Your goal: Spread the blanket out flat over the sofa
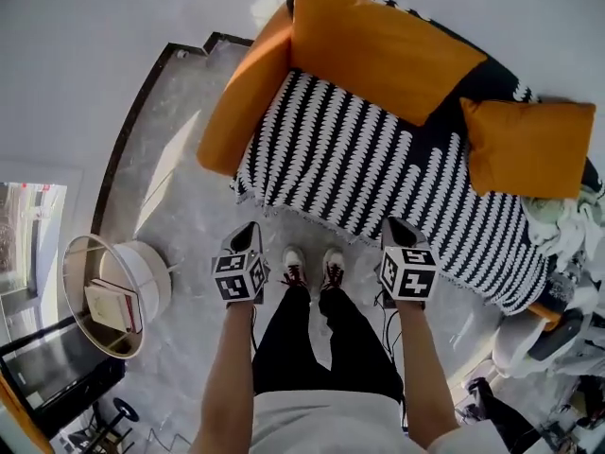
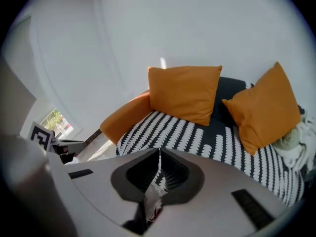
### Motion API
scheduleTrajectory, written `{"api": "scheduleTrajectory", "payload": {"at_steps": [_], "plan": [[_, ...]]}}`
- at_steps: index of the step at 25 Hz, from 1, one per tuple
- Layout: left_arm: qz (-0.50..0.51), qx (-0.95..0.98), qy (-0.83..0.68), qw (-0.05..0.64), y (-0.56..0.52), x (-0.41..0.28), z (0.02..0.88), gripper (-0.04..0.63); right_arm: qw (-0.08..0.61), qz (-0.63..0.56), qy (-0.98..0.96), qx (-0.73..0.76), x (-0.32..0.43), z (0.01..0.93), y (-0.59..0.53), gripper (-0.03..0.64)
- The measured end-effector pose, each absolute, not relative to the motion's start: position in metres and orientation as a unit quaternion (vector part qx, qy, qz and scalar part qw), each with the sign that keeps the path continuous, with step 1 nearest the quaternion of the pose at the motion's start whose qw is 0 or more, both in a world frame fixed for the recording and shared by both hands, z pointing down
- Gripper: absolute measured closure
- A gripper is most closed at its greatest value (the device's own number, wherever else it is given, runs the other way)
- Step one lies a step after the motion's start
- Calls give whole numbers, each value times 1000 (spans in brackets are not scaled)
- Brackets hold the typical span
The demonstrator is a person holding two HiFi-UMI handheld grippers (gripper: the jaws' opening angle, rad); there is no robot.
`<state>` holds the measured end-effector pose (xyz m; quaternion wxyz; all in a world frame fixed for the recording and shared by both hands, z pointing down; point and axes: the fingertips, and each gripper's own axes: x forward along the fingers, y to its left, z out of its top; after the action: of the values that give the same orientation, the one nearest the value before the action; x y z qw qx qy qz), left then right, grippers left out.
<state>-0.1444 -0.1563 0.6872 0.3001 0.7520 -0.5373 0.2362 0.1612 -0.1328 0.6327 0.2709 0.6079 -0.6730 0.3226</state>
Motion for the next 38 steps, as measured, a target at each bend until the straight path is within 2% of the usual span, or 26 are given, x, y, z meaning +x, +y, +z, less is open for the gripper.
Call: {"api": "scheduleTrajectory", "payload": {"at_steps": [5, 13, 38], "plan": [[213, 783, -524, 258, -160, -136, 623, 584, 295, 256, -690, 609, 160, 574, -137, 604], [199, 817, -514, 173, -172, -135, 522, 584, 286, 170, -704, 628, 159, 477, -149, 615], [96, 889, -446, -47, -200, -115, 232, 586, 159, -11, -816, 556, 50, 202, -186, 615]]}}
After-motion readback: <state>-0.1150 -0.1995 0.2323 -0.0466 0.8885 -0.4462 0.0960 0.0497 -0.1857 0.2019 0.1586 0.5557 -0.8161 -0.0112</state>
